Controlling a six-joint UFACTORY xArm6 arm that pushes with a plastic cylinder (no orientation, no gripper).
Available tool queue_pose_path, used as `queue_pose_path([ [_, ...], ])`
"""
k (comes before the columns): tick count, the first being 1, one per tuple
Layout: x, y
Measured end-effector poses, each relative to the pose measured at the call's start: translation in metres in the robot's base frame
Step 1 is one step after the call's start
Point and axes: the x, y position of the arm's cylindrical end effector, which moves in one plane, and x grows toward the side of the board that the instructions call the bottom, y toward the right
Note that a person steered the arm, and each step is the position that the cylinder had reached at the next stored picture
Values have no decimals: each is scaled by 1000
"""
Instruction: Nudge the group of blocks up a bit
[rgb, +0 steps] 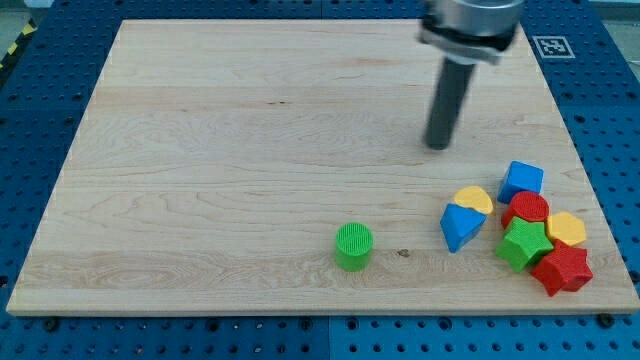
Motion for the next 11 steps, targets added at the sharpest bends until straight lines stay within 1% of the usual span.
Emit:
queue_pose_path([
  [1,17,81],
  [2,60,111],
  [4,173,111],
  [5,188,110],
  [7,190,108],
  [8,190,92],
  [10,189,83],
  [11,177,82],
])
